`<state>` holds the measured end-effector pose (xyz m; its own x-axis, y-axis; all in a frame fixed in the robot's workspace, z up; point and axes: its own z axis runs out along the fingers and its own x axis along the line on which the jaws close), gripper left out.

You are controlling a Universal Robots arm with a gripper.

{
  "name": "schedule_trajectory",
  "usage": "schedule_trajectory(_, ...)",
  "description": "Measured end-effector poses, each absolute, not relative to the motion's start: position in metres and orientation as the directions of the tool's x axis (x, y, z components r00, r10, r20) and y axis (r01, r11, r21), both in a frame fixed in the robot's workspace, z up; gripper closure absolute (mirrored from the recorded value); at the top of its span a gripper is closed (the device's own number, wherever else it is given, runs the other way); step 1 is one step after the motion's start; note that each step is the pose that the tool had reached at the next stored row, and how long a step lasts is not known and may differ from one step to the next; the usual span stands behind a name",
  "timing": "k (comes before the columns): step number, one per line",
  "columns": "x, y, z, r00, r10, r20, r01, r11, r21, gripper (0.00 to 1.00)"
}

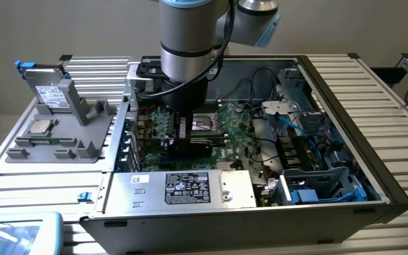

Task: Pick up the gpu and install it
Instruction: 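Insert the gpu into the slot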

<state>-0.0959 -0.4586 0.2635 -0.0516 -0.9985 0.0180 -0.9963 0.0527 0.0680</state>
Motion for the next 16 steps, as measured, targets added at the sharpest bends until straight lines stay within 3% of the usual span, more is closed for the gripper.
schedule_trajectory(16, -0.0945, -0.4564, 0.2632, -0.056, -0.998, 0.026, -0.996, 0.058, 0.064, 0.73)
